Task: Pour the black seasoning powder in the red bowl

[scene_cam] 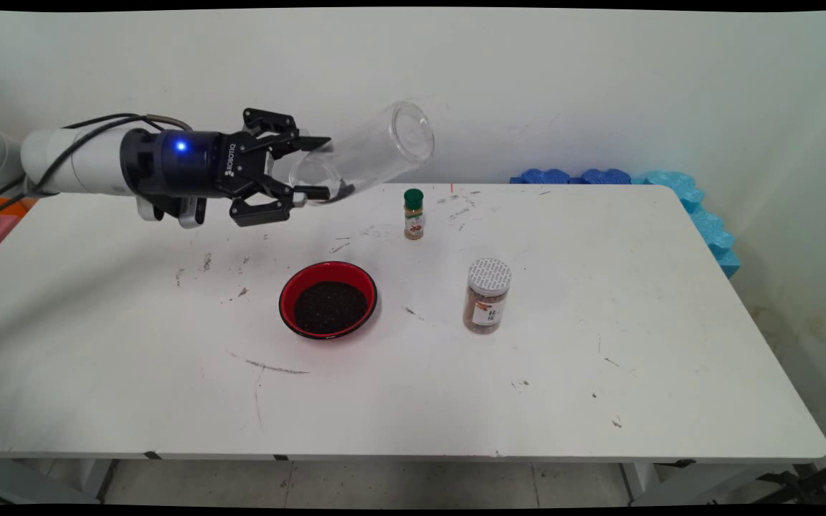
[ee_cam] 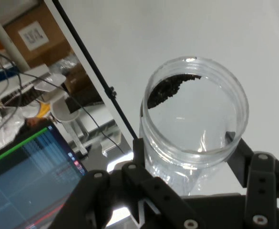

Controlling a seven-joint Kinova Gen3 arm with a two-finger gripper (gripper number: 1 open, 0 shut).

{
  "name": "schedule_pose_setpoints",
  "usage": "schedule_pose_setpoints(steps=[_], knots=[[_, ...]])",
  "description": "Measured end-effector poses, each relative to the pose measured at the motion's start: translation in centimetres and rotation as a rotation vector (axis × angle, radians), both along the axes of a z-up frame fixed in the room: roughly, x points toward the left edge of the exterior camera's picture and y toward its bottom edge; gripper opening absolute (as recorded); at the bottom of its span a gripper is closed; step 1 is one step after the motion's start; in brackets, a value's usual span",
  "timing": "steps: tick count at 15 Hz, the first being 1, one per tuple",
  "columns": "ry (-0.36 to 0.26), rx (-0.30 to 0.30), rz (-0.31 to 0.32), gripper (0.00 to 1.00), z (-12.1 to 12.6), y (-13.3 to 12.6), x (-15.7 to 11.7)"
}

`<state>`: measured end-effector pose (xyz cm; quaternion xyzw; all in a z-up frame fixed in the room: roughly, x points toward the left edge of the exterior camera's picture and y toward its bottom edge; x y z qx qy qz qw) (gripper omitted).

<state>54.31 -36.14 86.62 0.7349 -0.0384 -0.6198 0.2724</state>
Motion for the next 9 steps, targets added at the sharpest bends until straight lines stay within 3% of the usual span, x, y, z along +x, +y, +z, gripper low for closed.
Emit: schedule_pose_setpoints(steps=[9], knots=[[-0.172, -0.053, -0.044, 0.00, -1.2, 0.3, 0.5]])
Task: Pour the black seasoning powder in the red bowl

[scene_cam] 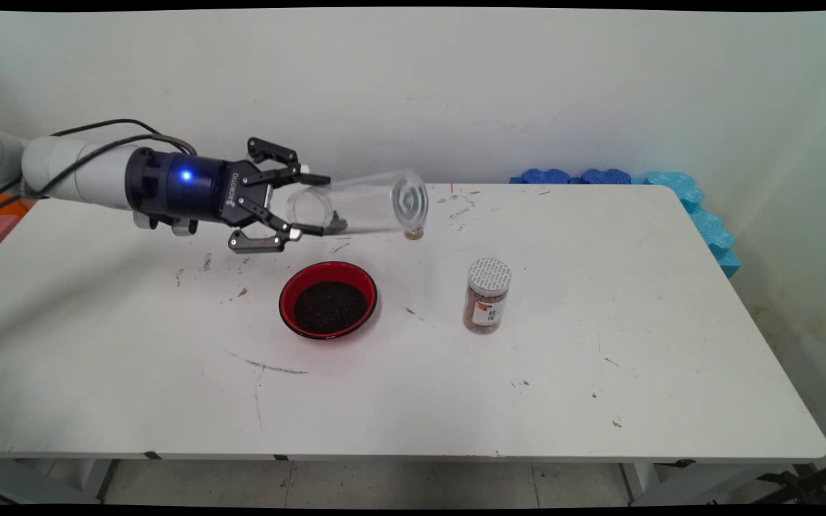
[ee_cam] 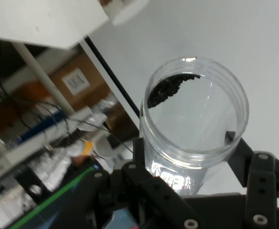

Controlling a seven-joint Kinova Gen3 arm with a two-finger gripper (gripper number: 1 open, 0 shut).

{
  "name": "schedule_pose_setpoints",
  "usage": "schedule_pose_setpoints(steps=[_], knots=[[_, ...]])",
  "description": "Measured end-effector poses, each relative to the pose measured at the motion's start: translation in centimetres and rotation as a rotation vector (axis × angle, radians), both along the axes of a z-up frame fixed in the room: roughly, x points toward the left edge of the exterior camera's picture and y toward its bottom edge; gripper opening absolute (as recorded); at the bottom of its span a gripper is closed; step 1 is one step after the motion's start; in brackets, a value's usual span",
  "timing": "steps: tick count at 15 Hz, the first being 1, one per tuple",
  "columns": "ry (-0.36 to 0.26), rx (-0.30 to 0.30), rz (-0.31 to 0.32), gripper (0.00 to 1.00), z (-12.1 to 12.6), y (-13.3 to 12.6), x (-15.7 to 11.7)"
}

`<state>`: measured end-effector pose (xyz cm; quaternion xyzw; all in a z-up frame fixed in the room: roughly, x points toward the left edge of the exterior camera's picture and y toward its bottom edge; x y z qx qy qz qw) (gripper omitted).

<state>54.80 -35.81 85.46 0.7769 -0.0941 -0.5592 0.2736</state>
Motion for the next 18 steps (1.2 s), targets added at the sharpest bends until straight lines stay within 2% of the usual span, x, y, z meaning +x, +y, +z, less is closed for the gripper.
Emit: schedule_pose_setpoints(steps=[3, 11, 15, 18], knots=[[-0.065, -0.055, -0.031, 0.00, -0.2, -0.1, 0.1], [-0.275, -0.336, -0.192, 0.00, 0.2, -0.7, -0.2], [-0.355, -0.463, -0.256, 0.00, 0.8, -1.1, -0.4], [-0.389, -0.532, -0.285, 0.00, 1.3, -1.3, -0.7]])
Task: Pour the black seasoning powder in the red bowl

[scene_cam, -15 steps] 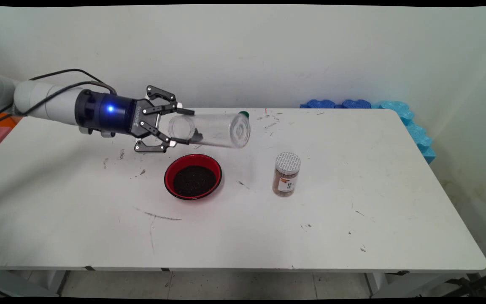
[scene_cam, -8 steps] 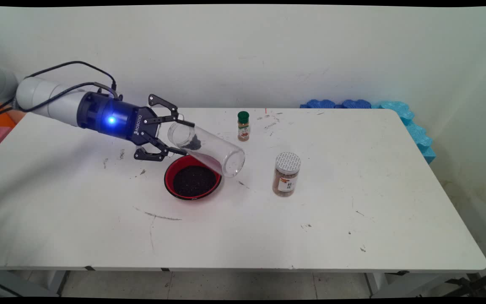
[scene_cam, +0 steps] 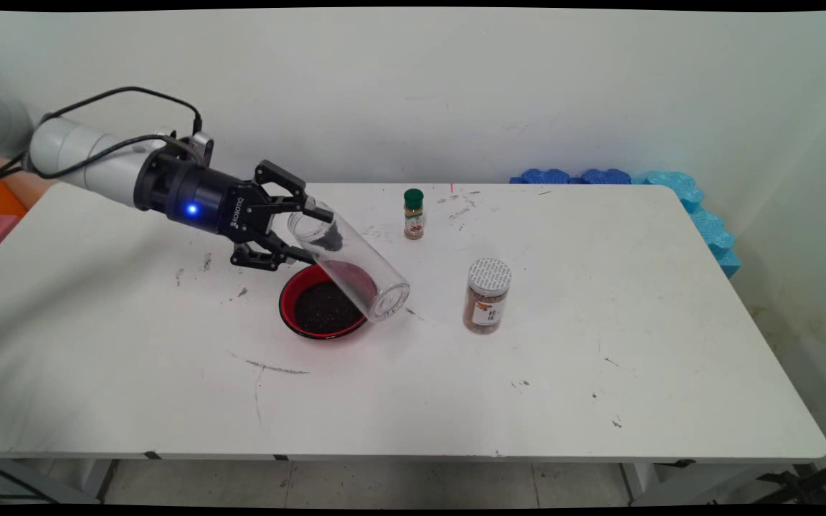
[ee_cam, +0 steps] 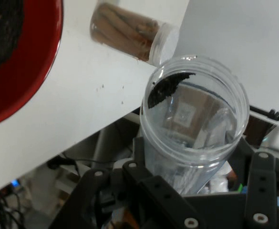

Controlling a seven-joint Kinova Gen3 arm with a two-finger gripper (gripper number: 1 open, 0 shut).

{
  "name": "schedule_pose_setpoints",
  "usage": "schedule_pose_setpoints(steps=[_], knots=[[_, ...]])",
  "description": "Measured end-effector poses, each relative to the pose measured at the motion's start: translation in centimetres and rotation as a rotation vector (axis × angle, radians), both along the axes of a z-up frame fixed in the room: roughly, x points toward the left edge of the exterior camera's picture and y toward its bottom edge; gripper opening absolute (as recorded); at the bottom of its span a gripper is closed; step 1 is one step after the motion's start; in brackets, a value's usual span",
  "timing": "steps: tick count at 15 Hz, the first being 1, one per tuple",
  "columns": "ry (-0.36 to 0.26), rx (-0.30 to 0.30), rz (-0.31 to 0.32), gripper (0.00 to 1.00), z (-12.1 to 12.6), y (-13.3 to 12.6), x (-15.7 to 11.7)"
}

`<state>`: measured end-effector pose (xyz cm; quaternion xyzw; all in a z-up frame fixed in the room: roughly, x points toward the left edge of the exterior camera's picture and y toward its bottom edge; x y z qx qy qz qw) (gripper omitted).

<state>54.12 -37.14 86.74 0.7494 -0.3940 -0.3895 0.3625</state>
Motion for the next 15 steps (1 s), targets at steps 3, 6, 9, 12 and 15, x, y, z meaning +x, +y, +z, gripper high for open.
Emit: schedule_pose_setpoints(steps=[3, 6, 9, 12, 15], knots=[[-0.048, -0.102, -0.052, 0.00, 0.9, -0.3, -0.3], [-0.094, -0.193, -0.100, 0.00, 1.6, -0.7, -0.5], [-0.147, -0.293, -0.152, 0.00, 2.4, -1.1, -0.7], [-0.197, -0.392, -0.213, 0.00, 3.1, -1.5, -0.8], [-0.248, -0.497, -0.264, 0.00, 4.1, -2.1, -1.1]])
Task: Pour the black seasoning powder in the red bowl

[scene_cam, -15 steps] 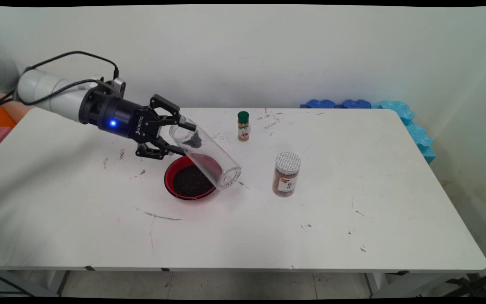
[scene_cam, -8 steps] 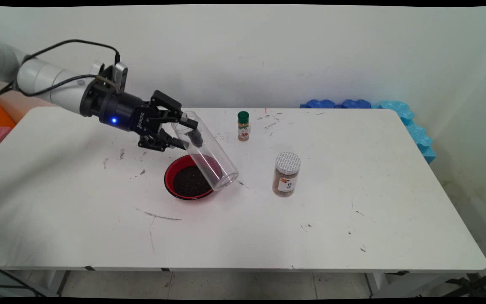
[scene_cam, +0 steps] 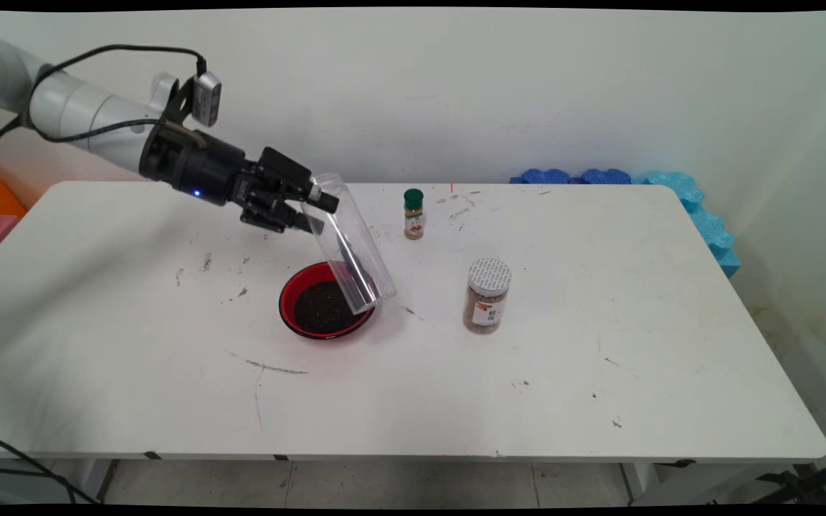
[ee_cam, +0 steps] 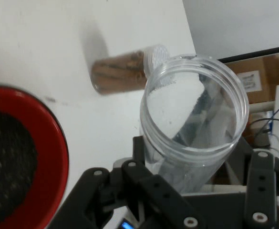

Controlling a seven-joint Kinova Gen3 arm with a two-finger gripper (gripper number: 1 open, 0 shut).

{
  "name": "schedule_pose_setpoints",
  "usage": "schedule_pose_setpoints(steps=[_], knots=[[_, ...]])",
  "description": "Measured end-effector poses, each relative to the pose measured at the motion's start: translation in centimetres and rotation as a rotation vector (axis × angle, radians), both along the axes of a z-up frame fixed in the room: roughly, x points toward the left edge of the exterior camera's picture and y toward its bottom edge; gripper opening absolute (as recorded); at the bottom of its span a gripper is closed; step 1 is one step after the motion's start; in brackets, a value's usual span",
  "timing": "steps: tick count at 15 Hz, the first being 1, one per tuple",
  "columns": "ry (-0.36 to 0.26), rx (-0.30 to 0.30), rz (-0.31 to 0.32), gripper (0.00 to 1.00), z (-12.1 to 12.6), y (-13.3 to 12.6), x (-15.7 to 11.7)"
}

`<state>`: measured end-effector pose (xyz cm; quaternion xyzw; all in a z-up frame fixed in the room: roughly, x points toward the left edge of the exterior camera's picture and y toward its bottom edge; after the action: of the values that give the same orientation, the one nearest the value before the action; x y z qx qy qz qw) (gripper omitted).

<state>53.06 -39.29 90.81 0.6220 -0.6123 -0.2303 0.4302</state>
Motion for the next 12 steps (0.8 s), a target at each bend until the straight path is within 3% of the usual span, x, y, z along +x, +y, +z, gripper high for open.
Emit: schedule_pose_setpoints(steps=[12], knots=[[-0.162, -0.349, -0.175, 0.00, 3.2, -2.4, -1.2]])
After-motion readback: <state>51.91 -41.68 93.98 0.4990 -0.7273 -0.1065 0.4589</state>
